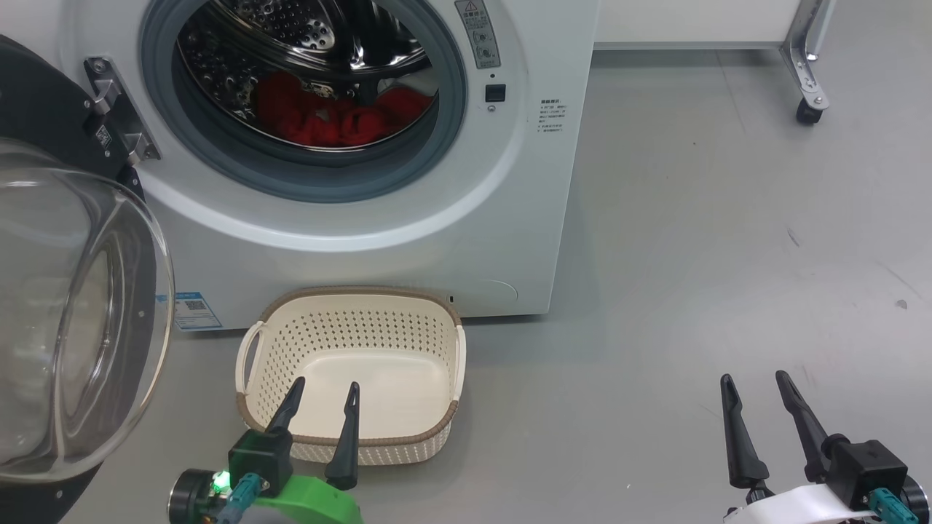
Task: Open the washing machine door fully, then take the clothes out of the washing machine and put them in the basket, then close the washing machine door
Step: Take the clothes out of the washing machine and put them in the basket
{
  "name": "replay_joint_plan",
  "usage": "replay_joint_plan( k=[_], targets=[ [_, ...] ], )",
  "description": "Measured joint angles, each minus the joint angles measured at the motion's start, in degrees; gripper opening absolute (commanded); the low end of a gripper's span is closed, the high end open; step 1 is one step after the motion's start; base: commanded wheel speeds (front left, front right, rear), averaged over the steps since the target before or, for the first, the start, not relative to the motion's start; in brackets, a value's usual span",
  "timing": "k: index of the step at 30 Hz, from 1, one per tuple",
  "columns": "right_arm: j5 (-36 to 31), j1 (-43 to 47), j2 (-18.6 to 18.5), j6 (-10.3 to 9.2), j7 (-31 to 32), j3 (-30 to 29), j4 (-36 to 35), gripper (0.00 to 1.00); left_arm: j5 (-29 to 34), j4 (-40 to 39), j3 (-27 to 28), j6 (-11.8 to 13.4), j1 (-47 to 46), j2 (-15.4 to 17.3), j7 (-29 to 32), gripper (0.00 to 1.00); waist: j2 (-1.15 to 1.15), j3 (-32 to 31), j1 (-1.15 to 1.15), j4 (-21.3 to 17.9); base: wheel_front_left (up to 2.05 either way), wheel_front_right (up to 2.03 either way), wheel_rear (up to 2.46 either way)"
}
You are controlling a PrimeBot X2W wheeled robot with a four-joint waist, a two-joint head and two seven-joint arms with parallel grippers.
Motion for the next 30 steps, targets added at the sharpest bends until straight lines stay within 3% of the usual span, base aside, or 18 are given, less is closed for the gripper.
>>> replay_joint_plan(
  k=[15,30],
  targets=[
    [0.38,0.01,-0.01,-0.09,0.0,0.42,0.03,1.0,0.0,0.26,-0.81,0.13,-0.25,0.03,0.0,1.0,0.0,-0.13,0.0,0.08,0.97,-0.97,0.0],
    [0.9,0.02,0.0,-0.47,0.0,0.88,0.13,1.0,0.0,0.35,-0.81,0.14,-1.0,0.03,0.0,1.0,0.0,0.5,0.0,0.26,0.41,-0.41,0.0]
  ],
)
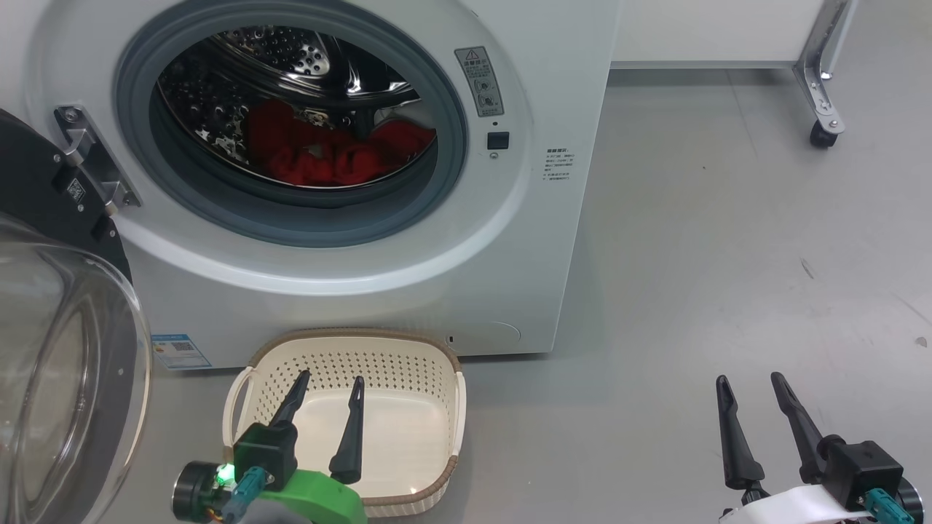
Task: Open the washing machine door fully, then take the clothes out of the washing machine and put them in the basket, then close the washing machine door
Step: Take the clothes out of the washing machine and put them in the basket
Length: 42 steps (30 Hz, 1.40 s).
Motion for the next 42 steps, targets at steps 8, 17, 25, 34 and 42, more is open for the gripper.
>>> replay_joint_plan(
  k=[8,17,25,34,42],
  targets=[
    [0.0,0.0,-0.01,0.0,0.0,0.09,0.0,1.0,0.0,-0.13,0.0,0.1,-0.08,0.0,0.0,1.0,0.0,0.52,0.0,0.12,0.01,-0.01,0.0],
    [-0.01,-0.01,-0.01,0.0,0.0,0.09,-0.22,1.0,-0.01,-0.51,-0.36,0.32,-0.11,0.0,0.0,1.0,0.0,1.24,0.0,0.15,0.0,0.0,0.0],
    [-0.13,-0.25,-0.01,0.04,0.0,0.09,-1.25,1.0,-0.14,-1.14,-0.9,0.53,-1.49,0.0,0.0,1.0,0.0,3.48,0.0,0.1,0.0,0.0,0.0],
    [-0.59,-2.48,-0.02,0.86,0.0,0.19,-3.38,1.0,-2.34,-1.93,-2.14,0.53,-5.63,-0.01,0.6,1.0,0.0,8.17,0.0,-0.63,0.0,0.0,0.0],
    [-0.6,-5.83,-0.09,1.59,0.0,0.19,-4.75,1.0,-3.75,-0.9,-0.3,0.58,-12.8,-0.08,3.81,1.0,0.0,13.82,0.0,-1.94,0.0,0.0,0.0]
  ],
)
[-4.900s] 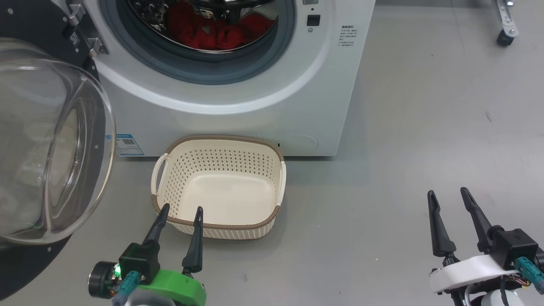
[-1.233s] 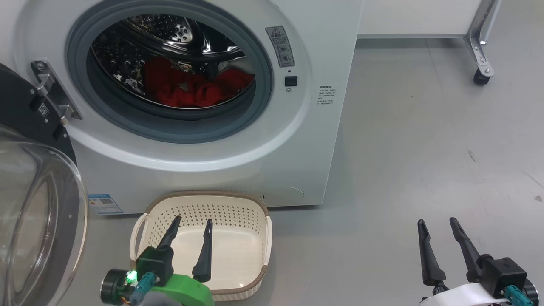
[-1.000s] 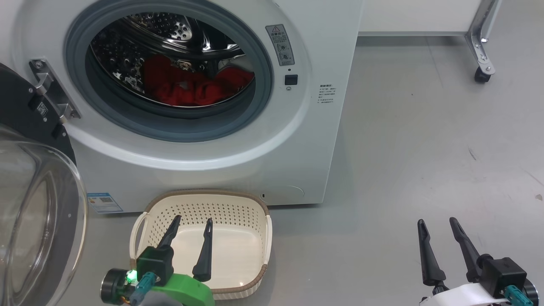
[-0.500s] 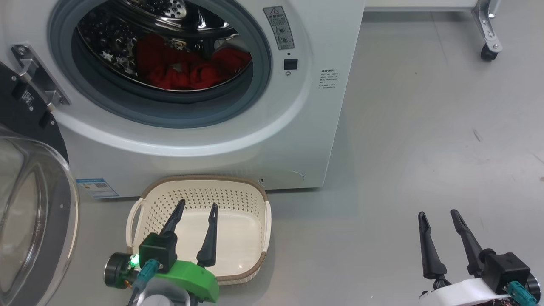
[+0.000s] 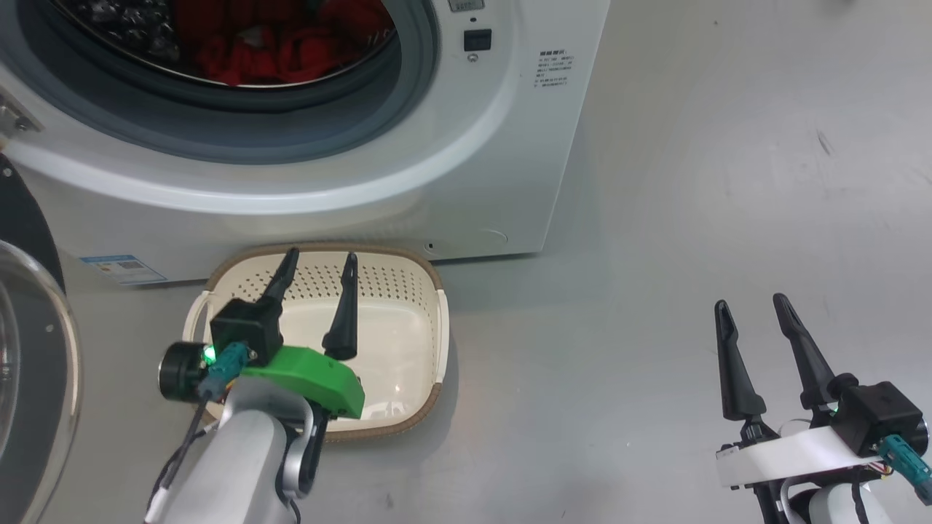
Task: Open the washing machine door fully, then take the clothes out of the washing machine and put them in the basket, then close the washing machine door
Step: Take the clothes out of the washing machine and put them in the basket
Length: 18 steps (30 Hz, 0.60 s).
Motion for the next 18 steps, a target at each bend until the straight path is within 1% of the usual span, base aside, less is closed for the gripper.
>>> replay_joint_plan(
  k=[7,8,11,16,18],
  targets=[
    [0.07,-3.93,-0.13,0.54,0.0,0.65,-0.35,1.0,-2.44,1.7,2.98,-0.01,-7.87,-0.02,4.35,1.0,0.0,5.22,0.0,-1.63,0.0,0.0,0.0],
    [0.18,-4.51,-0.14,0.85,0.0,0.79,-0.33,1.0,-2.68,1.92,3.36,-0.01,-8.94,0.14,4.98,1.0,0.0,5.89,0.0,-1.92,0.0,0.0,0.0],
    [0.66,-5.99,-0.15,0.99,0.0,1.11,-0.14,1.0,-3.55,2.36,4.75,-0.34,-12.44,0.81,6.92,1.0,0.0,7.74,0.0,-2.93,0.0,0.0,0.0],
    [1.48,-7.68,-0.19,1.04,0.0,1.65,0.81,1.0,-4.02,3.34,6.42,-0.88,-18.35,3.11,10.13,1.0,0.0,9.96,0.0,-5.04,0.0,0.0,0.0],
    [2.02,-8.49,-0.2,1.44,0.0,2.19,1.44,1.0,-4.17,4.06,7.15,-0.93,-21.44,4.36,12.36,1.0,0.0,10.94,0.0,-6.33,0.0,0.0,0.0]
  ],
)
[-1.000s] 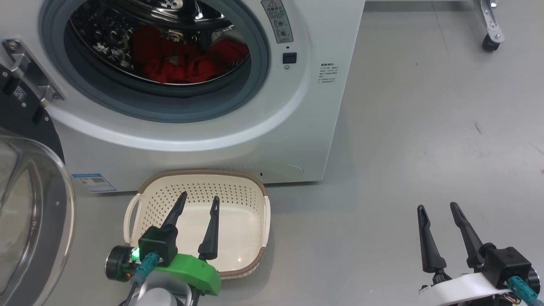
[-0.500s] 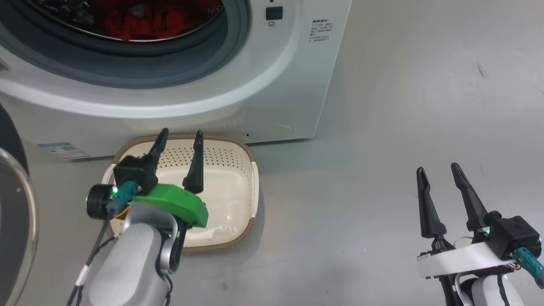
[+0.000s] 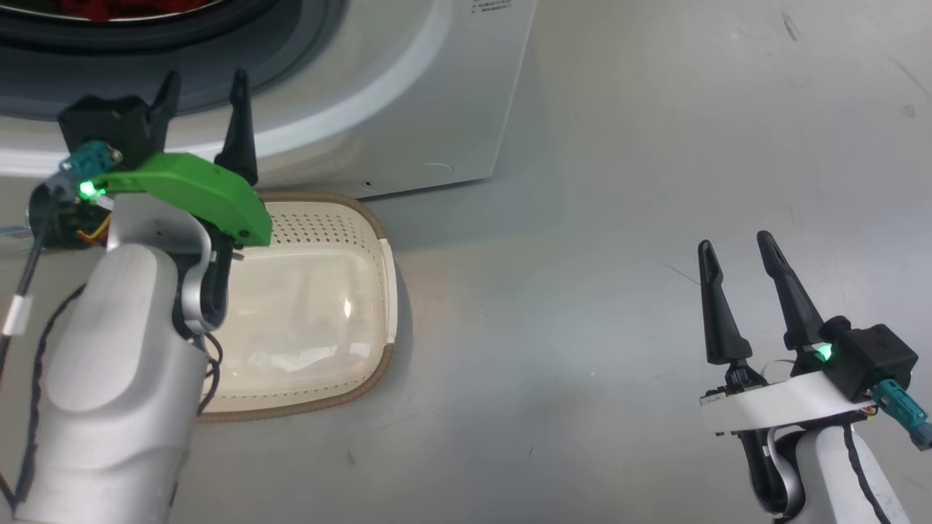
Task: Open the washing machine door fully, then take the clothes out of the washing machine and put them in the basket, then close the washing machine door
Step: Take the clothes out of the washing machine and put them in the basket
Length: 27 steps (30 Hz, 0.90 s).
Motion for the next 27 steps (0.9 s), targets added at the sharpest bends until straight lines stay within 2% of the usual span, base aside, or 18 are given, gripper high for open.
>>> replay_joint_plan(
  k=[14,27],
  targets=[
    [3.2,-2.8,-0.01,0.15,0.0,2.99,1.2,1.0,-1.03,4.7,2.97,-0.15,-12.94,6.35,12.12,1.0,0.0,4.26,0.0,-5.08,0.0,0.0,0.0],
    [6.06,-6.31,-0.01,0.54,0.0,5.43,1.57,1.0,-1.2,7.39,5.99,0.97,-22.6,11.58,19.42,1.0,0.0,9.55,0.01,-10.04,0.0,0.0,0.0]
  ],
)
